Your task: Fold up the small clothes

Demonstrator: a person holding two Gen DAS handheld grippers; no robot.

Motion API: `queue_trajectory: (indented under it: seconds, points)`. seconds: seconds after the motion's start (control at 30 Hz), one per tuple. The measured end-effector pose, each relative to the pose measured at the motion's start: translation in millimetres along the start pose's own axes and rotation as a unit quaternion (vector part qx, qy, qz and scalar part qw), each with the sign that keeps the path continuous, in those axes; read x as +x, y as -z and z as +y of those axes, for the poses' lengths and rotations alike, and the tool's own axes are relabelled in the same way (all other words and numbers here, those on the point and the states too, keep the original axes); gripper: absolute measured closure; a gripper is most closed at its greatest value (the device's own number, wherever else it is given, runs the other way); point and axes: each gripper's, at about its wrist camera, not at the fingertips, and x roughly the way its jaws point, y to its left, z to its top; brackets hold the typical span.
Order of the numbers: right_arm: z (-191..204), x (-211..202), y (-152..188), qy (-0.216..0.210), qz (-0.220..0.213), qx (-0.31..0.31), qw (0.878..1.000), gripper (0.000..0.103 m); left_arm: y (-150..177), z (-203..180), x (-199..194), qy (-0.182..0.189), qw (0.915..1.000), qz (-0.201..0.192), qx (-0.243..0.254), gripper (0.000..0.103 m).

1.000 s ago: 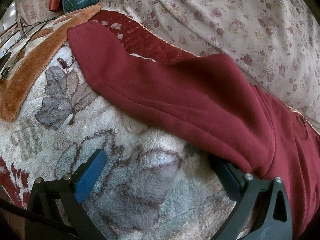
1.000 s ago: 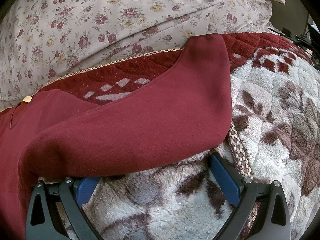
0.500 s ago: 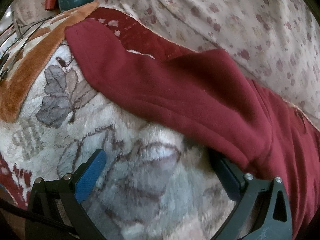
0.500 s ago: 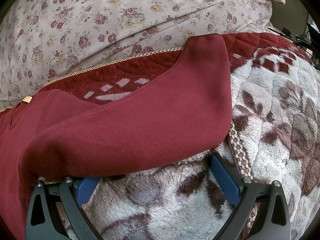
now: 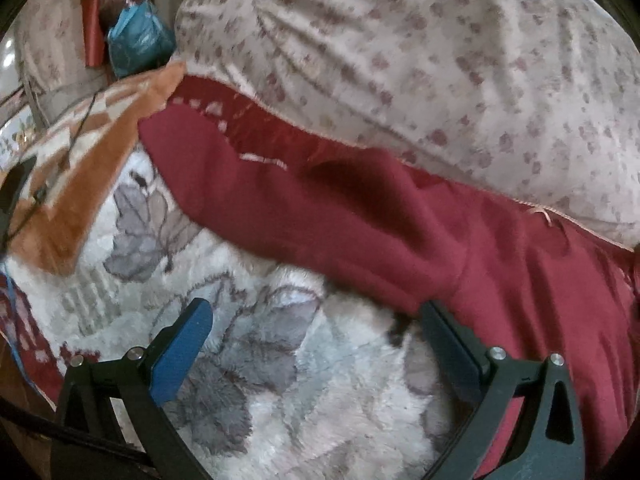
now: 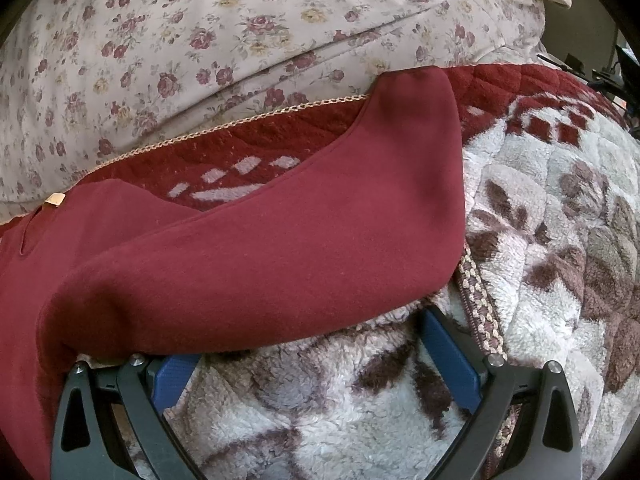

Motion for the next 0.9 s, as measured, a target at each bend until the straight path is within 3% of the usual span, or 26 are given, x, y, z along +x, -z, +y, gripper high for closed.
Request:
queue_trajectory:
  seconds: [0.3, 0.47, 0.53, 0.7, 0.9]
  points:
    - [-1.3, 3.9, -4.9, 0.000, 0.004, 0.000, 1.000, 0.000, -2.2, -18.1, -36.3, 0.031, 0.9982, -0.039, 0.032, 0.000]
    - [-1.6, -8.9, -3.7, -0.010, 0.025, -0.004, 1.000, 0.000, -0.1, -25.7, -44.9, 0.057, 0.9969, -0.037, 0.039, 0.000]
    - [1.7, -21.4, -1.4, -0.025, 0.036, -0.009, 0.999, 0.000, 1.3, -26.9, -47.8, 0.064, 0.9963, -0.038, 0.042, 0.000]
    - [19.0, -84.2, 9.0, -0.014, -0.001, -0.038, 0.999, 0.000, 2.3, -26.2, -49.0, 0.072, 0.9961, -0.034, 0.039, 0.000]
    - [31.6, -161.2, 19.4, -0.054, -0.015, -0.075, 0.996, 0.000, 3.1, -26.2, -53.3, 0.076, 0.9957, -0.039, 0.035, 0.000]
